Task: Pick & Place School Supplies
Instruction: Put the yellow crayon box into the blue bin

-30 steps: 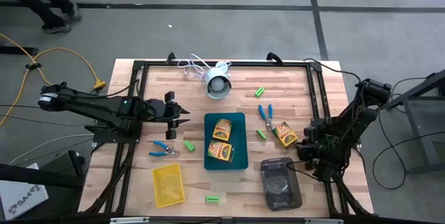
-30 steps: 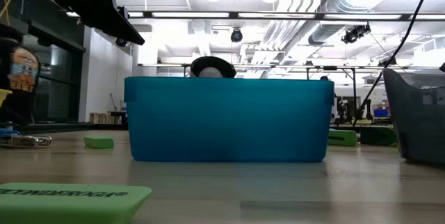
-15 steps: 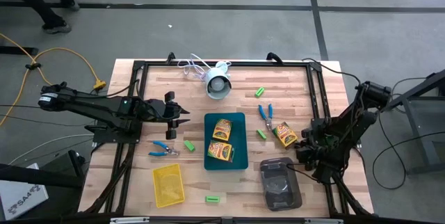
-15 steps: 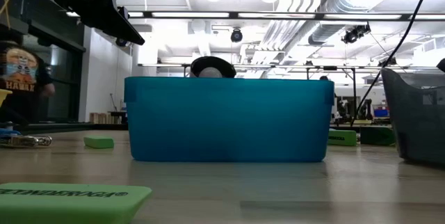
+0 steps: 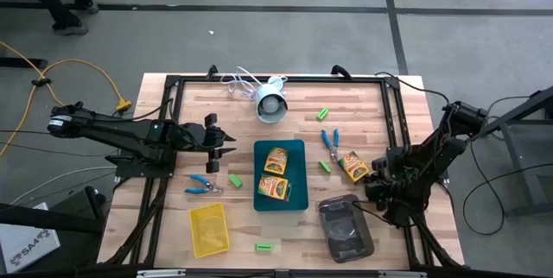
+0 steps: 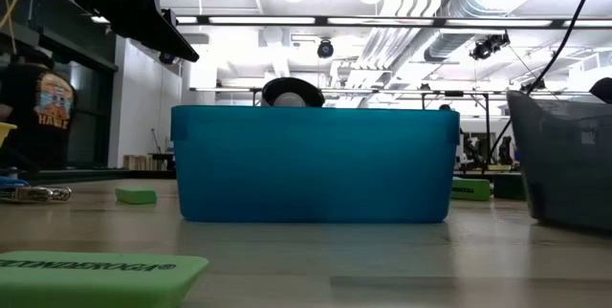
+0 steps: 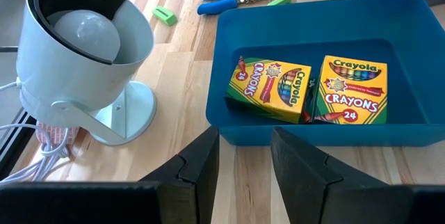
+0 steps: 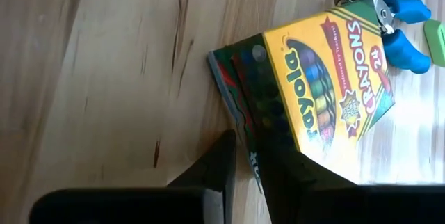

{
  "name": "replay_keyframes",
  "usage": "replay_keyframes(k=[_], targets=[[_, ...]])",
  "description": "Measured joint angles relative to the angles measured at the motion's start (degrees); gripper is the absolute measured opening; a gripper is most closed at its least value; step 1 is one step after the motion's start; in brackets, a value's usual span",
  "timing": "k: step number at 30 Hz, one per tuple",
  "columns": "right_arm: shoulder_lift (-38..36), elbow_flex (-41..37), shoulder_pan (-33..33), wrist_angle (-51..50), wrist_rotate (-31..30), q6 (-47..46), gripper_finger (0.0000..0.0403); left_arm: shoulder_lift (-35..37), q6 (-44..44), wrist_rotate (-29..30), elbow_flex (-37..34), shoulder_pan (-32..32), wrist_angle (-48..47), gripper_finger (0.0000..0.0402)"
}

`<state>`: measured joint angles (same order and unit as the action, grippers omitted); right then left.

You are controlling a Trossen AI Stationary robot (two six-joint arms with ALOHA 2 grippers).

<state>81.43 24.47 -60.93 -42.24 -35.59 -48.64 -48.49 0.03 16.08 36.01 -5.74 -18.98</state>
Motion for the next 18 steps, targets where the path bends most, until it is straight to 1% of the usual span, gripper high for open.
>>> replay_keyframes(k=[9, 18], targets=[[0.0, 0.0, 1.0, 0.0, 0.6, 1.1, 0.0047, 0.0, 0.0, 0.0, 0.0, 0.0, 0.0, 0.0124], [0.0, 0.0, 1.0, 0.0, 1.1, 2.0, 0.0012, 0.0, 0.0, 0.0, 0.0, 0.0, 0.0, 0.0124]])
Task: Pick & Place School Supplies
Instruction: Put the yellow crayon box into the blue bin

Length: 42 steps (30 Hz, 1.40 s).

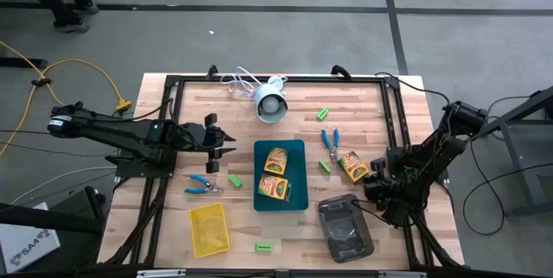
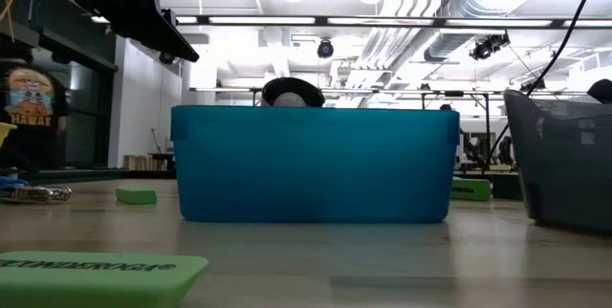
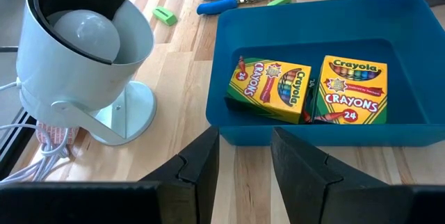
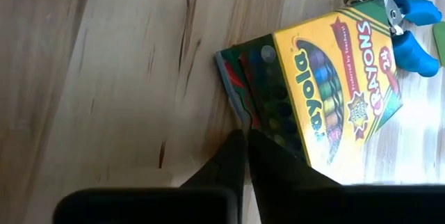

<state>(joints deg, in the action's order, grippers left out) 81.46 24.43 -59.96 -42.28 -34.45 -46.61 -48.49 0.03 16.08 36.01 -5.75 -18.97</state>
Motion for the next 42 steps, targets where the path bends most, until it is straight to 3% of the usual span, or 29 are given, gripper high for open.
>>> replay_keyframes(k=[17, 31, 42], targets=[[0.0, 0.1, 0.0, -0.5, 0.0, -0.1, 0.0004, 0.0, 0.0, 0.0, 0.0, 0.0, 0.0, 0.0124], [0.2, 6.1, 0.0, -11.0, 3.3, -7.3, 0.0003, 0.0, 0.0, 0.0, 0.0, 0.0, 0.0, 0.0124], [0.1, 13.0, 2.8, -19.2, 3.7, -7.8, 0.0003, 0.0, 0.0, 0.0, 0.0, 0.0, 0.0, 0.0124]])
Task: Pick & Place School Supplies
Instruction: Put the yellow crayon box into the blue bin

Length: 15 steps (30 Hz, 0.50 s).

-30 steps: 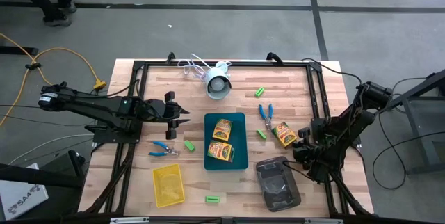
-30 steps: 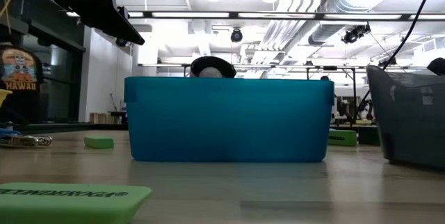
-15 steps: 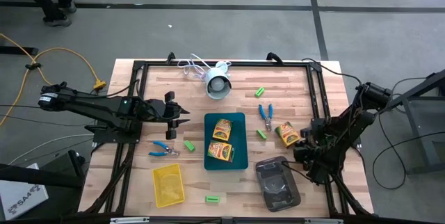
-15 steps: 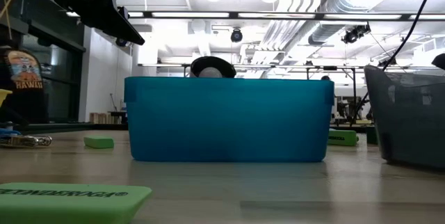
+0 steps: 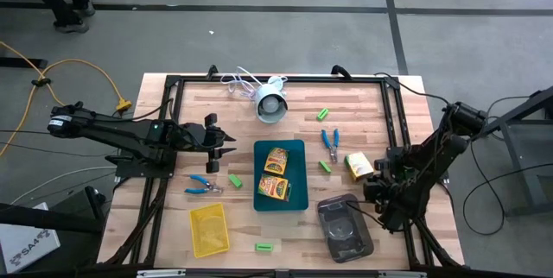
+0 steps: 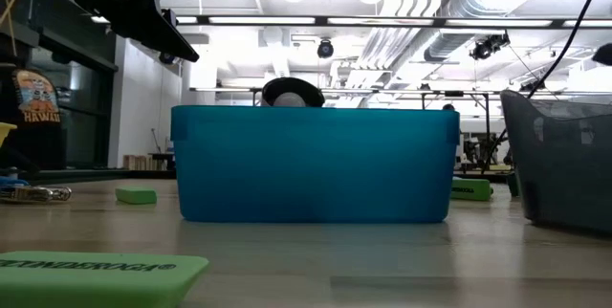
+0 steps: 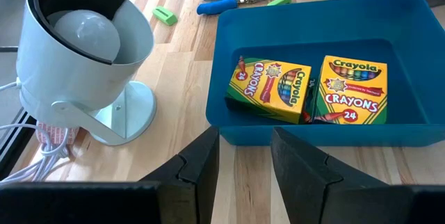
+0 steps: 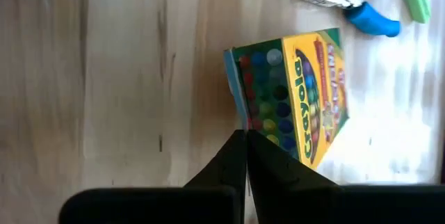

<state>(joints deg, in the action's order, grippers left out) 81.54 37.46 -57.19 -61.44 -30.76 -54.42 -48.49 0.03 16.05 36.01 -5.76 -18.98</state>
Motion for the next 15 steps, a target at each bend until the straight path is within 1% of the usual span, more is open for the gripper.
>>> replay_keyframes(k=[10, 15], targets=[[0.0, 6.1, 5.9, -9.5, -0.2, 0.5, 0.0003, 0.0, 0.0, 0.0, 0.0, 0.0, 0.0, 0.0124], [0.0, 9.0, 7.8, -13.9, -0.3, 1.1, 0.0003, 0.0, 0.0, 0.0, 0.0, 0.0, 0.0, 0.0124]])
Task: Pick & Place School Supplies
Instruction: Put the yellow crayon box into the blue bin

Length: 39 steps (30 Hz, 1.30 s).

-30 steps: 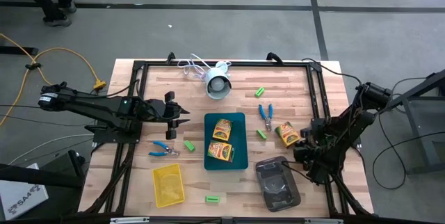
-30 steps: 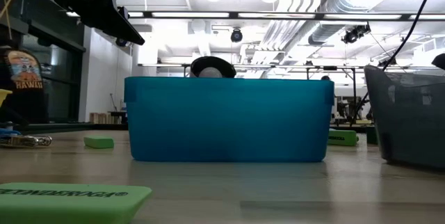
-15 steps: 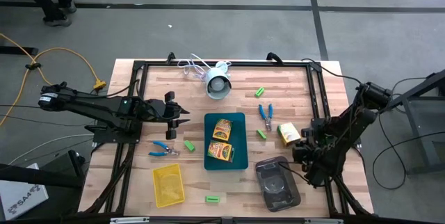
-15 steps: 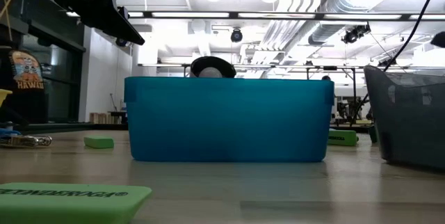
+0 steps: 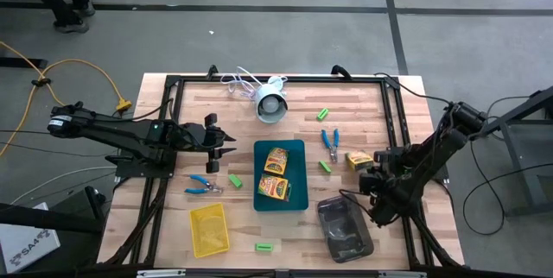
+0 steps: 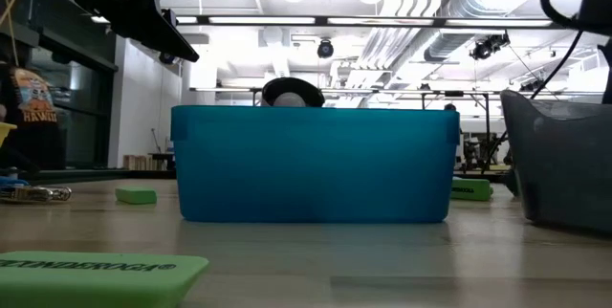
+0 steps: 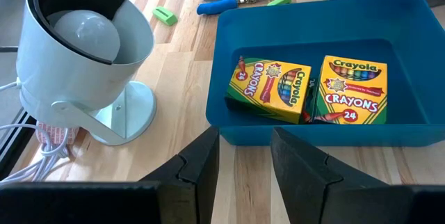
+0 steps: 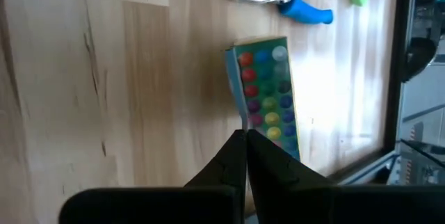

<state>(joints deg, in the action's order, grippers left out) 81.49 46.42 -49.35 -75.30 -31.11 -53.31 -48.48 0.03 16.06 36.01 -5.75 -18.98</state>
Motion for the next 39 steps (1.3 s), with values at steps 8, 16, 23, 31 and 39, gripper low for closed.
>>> replay_keyframes(k=[8, 16, 23, 31, 39], targets=[[-0.1, 5.2, 3.8, -3.9, -0.5, 4.8, 0.0003, 0.0, 0.0, 0.0, 0.0, 0.0, 0.0, 0.0124], [-0.1, 10.0, 8.4, -7.1, -1.2, 9.7, 0.0003, 0.0, 0.0, 0.0, 0.0, 0.0, 0.0, 0.0124], [-0.1, 14.5, 12.2, -9.2, -3.4, 15.0, 0.0003, 0.0, 0.0, 0.0, 0.0, 0.0, 0.0, 0.0124], [-0.1, 21.5, 18.2, -9.3, -5.0, 25.1, 0.0003, 0.0, 0.0, 0.0, 0.0, 0.0, 0.0, 0.0124], [-0.1, 25.6, 23.2, -0.5, -3.4, 38.5, 0.0003, 0.0, 0.0, 0.0, 0.0, 0.0, 0.0, 0.0124]])
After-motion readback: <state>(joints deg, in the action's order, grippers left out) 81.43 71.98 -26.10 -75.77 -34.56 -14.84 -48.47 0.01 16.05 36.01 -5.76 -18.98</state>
